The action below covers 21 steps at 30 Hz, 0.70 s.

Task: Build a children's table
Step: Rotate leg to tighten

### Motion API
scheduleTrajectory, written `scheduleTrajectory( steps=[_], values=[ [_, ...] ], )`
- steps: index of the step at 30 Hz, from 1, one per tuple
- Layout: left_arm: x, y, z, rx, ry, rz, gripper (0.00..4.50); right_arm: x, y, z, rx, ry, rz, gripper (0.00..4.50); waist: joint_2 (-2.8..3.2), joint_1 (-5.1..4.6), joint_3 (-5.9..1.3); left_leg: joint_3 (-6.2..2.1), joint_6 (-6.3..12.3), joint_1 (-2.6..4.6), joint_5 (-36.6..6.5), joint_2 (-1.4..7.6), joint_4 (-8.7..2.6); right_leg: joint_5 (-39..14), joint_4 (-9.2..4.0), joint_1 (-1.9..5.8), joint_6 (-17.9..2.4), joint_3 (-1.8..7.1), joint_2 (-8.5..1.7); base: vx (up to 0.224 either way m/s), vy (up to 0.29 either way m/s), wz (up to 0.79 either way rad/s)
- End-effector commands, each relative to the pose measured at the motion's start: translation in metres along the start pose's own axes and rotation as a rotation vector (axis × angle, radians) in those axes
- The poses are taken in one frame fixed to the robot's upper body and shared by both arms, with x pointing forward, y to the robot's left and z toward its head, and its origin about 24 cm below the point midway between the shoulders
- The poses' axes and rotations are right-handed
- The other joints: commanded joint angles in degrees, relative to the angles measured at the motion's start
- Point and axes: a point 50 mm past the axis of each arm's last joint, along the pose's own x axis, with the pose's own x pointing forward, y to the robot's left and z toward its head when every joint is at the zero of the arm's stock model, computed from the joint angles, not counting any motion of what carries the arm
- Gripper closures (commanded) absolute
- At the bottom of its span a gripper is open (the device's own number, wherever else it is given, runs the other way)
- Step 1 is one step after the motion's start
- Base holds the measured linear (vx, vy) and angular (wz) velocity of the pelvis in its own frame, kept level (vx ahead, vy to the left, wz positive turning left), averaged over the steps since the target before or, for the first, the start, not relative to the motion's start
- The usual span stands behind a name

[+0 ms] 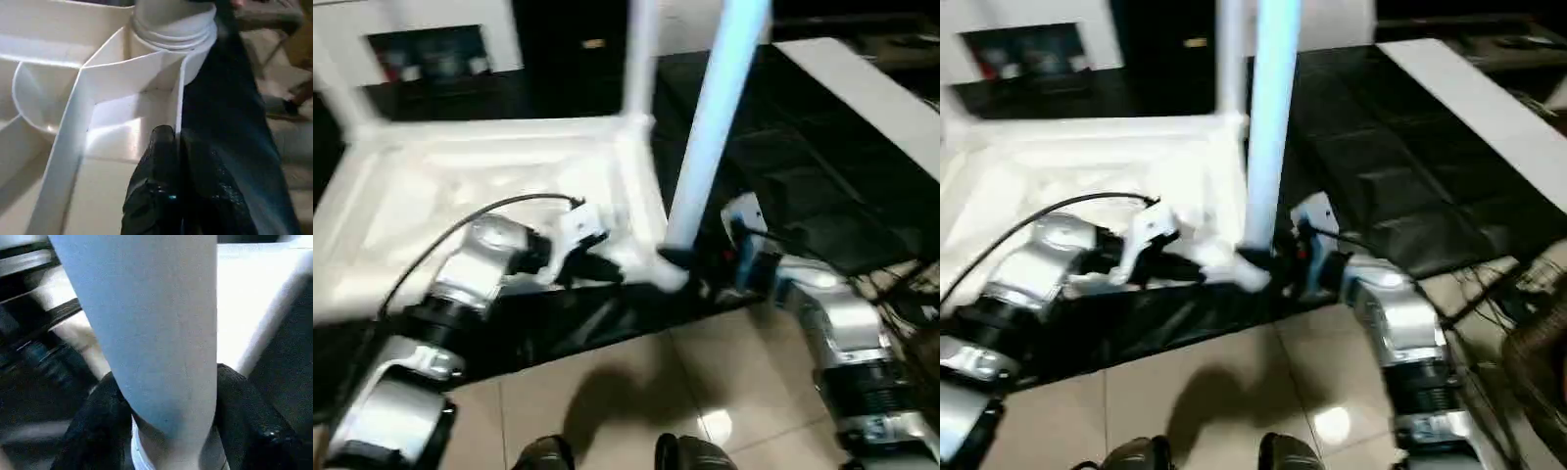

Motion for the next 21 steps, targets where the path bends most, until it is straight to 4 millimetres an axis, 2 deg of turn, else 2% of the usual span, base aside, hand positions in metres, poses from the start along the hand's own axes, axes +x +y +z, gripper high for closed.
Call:
scheduleTrajectory(
  steps=[1,2,3,5,6,7,9,11,14,17,19,20,21],
  values=[
    [0.037,-0.013,0.025,0.021,-0.063,-0.022,4.50,0.046,0.046,-0.012,0.116,0.025,0.088,2.44,-0.32,0.16,-3.09,-1.08,0.72,0.56,-17.0,1.54,-3.97,-30.9,-5.96,2.18,-7.3,2.80,-4.75,0.000,0.000,0.00],
    [0.037,-0.013,0.025,0.021,-0.063,-0.022,4.50,0.046,0.046,-0.012,0.116,0.025,0.088,2.44,-0.35,0.07,-3.11,-1.24,0.54,0.68,-17.6,1.43,-4.02,-32.7,-6.22,2.25,-6.6,2.66,-4.78,0.000,0.000,0.00],
    [0.042,-0.012,0.027,0.012,-0.061,0.020,4.50,0.054,0.046,-0.012,0.131,0.017,0.009,2.44,-0.39,0.04,-3.12,-1.27,0.58,0.70,-17.6,1.43,-4.01,-33.0,-6.25,2.27,-6.2,2.65,-4.77,0.000,0.000,0.00],
    [0.050,-0.009,0.032,-0.013,-0.061,0.118,4.50,0.068,0.044,-0.011,0.169,0.002,-0.179,2.44,-0.08,-0.31,-2.91,-1.31,-0.03,1.04,-18.8,1.54,-4.11,-34.2,-6.46,1.66,-6.0,2.71,-4.73,0.000,0.000,0.00],
    [0.050,-0.009,0.032,-0.013,-0.061,0.118,4.50,0.068,0.044,-0.011,0.169,0.002,-0.179,2.44,-0.08,-0.44,-2.90,-1.31,-0.16,1.25,-19.6,1.50,-4.11,-35.0,-6.68,1.48,-6.0,2.67,-4.75,0.000,0.000,0.00],
    [0.055,-0.008,0.035,-0.020,-0.059,0.179,4.50,0.076,0.043,-0.008,0.201,-0.021,-0.268,2.44,-0.08,-0.50,-2.87,-1.45,-0.31,1.32,-20.5,1.47,-4.18,-35.6,-6.75,1.58,-5.6,2.56,-4.68,0.000,0.000,0.00],
    [0.056,-0.008,0.036,-0.016,-0.058,0.195,4.50,0.077,0.043,-0.006,0.198,-0.032,-0.285,1.88,0.13,-0.73,-3.01,-1.61,-0.33,1.25,-21.0,1.62,-4.45,-33.3,-6.67,1.82,-5.7,2.42,-4.56,0.000,0.000,0.00],
    [0.057,-0.007,0.036,-0.001,-0.052,0.212,4.50,0.079,0.042,-0.004,0.184,-0.054,-0.310,1.74,0.17,-0.86,-3.28,-1.48,0.20,1.10,-20.1,1.95,-4.79,-26.5,-6.22,2.03,-7.0,2.65,-4.42,0.000,0.000,0.00],
    [0.053,-0.007,0.032,0.021,-0.044,0.190,4.50,0.073,0.036,-0.002,0.165,-0.084,-0.323,1.55,0.00,-0.77,-3.45,-1.09,1.31,0.94,-17.9,1.85,-4.69,-20.6,-5.64,2.32,-9.3,3.08,-4.42,0.000,0.000,0.00],
    [0.044,-0.007,0.024,0.056,-0.029,0.145,4.50,0.058,0.022,0.002,0.107,-0.129,-0.305,1.29,-0.14,-0.59,-3.73,-0.89,2.79,0.45,-14.8,1.71,-4.39,-17.5,-5.32,2.93,-10.1,3.18,-4.60,0.000,0.000,0.00],
    [0.040,-0.007,0.020,0.065,-0.023,0.124,4.50,0.049,0.015,0.003,0.066,-0.136,-0.286,1.05,-0.20,-0.49,-3.77,-0.61,3.62,0.47,-12.9,1.68,-4.12,-15.1,-5.12,2.91,-11.1,3.25,-4.57,0.000,0.000,0.00],
    [0.038,-0.008,0.018,0.072,-0.022,0.111,4.50,0.046,0.012,0.003,0.051,-0.136,-0.273,1.05,-0.10,-0.43,-3.85,-0.52,4.04,0.45,-11.7,1.72,-4.00,-13.5,-4.91,3.05,-11.8,3.25,-4.56,0.000,0.000,0.00],
    [0.034,-0.009,0.014,0.092,-0.017,0.075,4.50,0.036,0.006,0.003,0.009,-0.132,-0.235,0.93,-0.13,-0.13,-3.93,-0.64,4.21,0.43,-11.0,1.72,-4.00,-13.1,-4.91,3.39,-11.7,3.06,-4.60,0.000,0.000,0.00]
  ],
)
